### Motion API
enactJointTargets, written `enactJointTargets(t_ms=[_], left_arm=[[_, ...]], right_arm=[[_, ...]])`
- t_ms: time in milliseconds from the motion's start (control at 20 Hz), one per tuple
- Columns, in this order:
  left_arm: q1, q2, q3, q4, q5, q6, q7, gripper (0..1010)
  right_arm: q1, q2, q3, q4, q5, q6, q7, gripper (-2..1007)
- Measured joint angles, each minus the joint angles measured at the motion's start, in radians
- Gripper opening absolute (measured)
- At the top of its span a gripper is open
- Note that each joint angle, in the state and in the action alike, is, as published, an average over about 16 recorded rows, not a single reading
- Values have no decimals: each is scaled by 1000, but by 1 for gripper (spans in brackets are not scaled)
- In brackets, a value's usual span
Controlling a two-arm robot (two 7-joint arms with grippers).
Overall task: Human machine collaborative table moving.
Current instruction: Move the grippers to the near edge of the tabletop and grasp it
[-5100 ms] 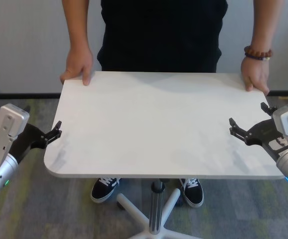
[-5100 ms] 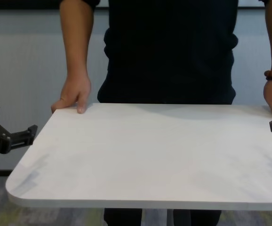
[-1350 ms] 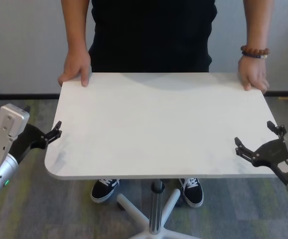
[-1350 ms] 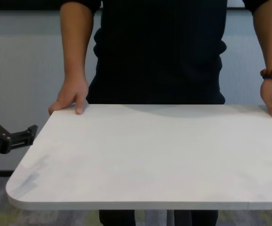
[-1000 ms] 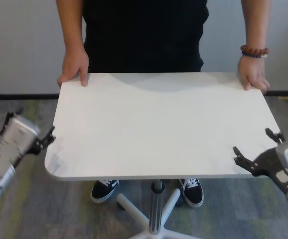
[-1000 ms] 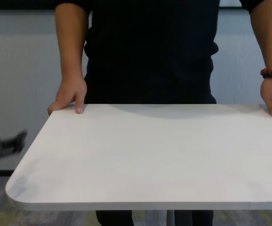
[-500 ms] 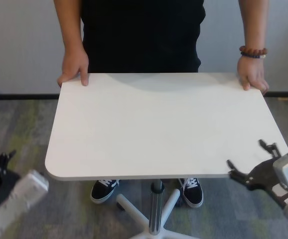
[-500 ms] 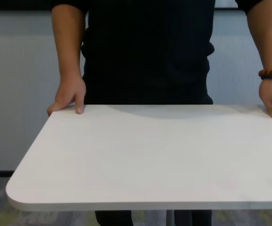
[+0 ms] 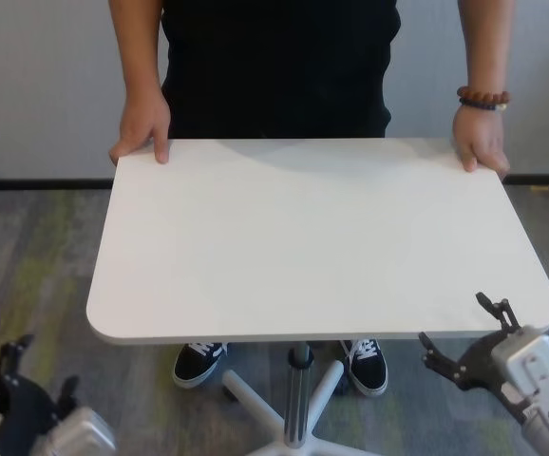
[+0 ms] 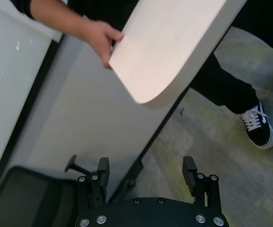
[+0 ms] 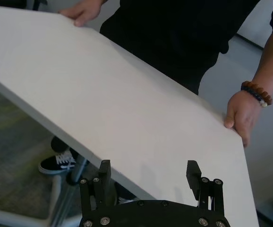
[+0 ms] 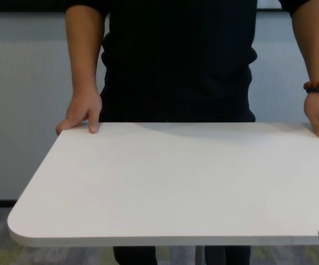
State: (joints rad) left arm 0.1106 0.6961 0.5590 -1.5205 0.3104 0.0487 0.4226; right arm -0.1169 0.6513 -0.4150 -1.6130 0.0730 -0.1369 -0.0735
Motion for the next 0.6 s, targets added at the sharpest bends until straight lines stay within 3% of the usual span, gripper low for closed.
enactJointTargets(t_ms=[350, 600], left_arm=[[14, -17, 9, 18, 62, -8, 51, 1000], [14, -18, 10, 17, 67, -9, 52, 1000]], right_arm=[[-12, -22, -7, 39, -101, 15, -61, 1005], [-7, -34, -6, 61, -158, 38, -83, 1005]])
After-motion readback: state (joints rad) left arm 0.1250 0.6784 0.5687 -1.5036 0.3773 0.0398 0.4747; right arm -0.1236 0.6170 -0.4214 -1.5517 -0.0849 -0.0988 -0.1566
